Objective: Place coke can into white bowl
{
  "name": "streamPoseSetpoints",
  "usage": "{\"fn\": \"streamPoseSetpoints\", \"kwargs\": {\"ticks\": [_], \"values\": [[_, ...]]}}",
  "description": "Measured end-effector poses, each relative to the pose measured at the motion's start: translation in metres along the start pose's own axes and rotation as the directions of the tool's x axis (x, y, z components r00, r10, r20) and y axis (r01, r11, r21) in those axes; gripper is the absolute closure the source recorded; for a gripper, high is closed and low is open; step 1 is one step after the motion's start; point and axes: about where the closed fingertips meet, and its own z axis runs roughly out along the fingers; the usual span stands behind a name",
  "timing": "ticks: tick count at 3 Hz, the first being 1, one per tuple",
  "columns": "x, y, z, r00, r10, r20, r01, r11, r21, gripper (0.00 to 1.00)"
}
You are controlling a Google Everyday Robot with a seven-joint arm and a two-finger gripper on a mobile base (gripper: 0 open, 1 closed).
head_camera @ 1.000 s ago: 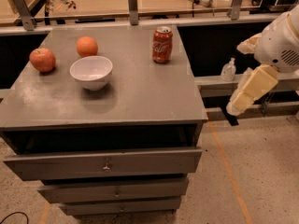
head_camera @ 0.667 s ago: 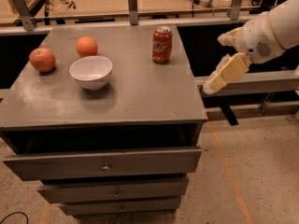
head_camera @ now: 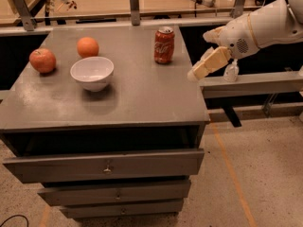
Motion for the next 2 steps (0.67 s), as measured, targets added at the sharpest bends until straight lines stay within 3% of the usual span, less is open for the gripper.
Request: {"fn": "streamPoseSetpoints", "kwargs": {"ticks": [1,2], "values": [[0.005,-0.009,0.013,0.999,0.037,0.025,-0.037,0.9986,0.036,0.00],[0.008,-0.046,0.058,0.991,0.071,0.110,-0.077,0.9954,0.056,0.00]]}}
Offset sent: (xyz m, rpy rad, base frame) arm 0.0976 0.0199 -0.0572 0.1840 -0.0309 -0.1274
